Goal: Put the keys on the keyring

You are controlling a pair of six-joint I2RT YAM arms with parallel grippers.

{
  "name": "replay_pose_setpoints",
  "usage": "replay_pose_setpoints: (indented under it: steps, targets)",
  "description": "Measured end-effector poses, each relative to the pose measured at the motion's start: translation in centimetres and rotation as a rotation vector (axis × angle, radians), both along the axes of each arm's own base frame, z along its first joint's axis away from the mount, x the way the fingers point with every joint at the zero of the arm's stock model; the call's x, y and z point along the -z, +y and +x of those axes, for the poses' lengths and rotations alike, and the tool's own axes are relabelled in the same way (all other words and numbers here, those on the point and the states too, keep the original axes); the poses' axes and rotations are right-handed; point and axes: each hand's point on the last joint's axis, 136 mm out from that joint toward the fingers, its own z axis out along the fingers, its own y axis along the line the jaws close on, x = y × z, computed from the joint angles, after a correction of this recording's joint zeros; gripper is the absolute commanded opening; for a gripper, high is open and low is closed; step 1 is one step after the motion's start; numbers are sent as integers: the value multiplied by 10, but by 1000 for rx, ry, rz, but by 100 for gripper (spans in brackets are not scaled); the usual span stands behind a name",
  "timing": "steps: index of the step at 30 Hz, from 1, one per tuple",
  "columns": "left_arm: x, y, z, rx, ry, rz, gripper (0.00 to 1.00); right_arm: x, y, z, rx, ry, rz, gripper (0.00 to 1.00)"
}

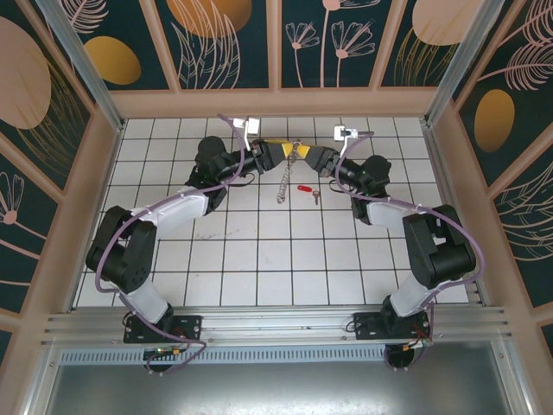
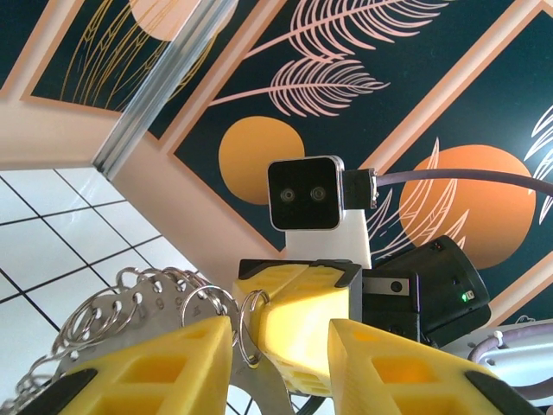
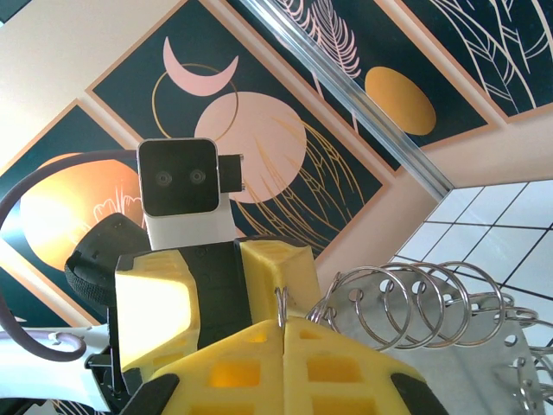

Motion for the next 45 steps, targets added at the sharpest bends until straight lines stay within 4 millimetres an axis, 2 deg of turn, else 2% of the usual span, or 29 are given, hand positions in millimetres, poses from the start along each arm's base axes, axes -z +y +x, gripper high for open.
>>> replay_pose_setpoints:
  steps: [18, 22, 30, 35, 36, 38, 40, 42, 45]
  targets:
    - [3, -2, -1, 16, 3, -3, 31, -4, 10, -6, -25, -10, 1, 0]
    - [6, -1, -3, 20, 14, -5, 21, -4, 10, -6, -24, -12, 0, 0]
    - [6, -1, -5, 29, 12, -15, 12, -6, 10, -6, -26, -17, 1, 0]
    - [6, 0, -2, 29, 8, -25, 0, -8, 11, -6, -28, -21, 2, 0]
    - [7, 0, -2, 30, 13, -26, 0, -7, 12, -5, -27, -16, 0, 5]
    - [9, 0, 0, 29, 19, -25, 0, -5, 12, -4, -26, -1, -5, 28]
    - [13, -1, 0, 32, 26, -19, 0, -4, 10, -2, -22, 1, -8, 42]
    - [17, -2, 1, 31, 32, -7, 0, -5, 4, 1, -2, 0, -8, 46]
    - [23, -3, 2, 27, 28, 24, 0, -8, -18, 9, 56, 0, -6, 50]
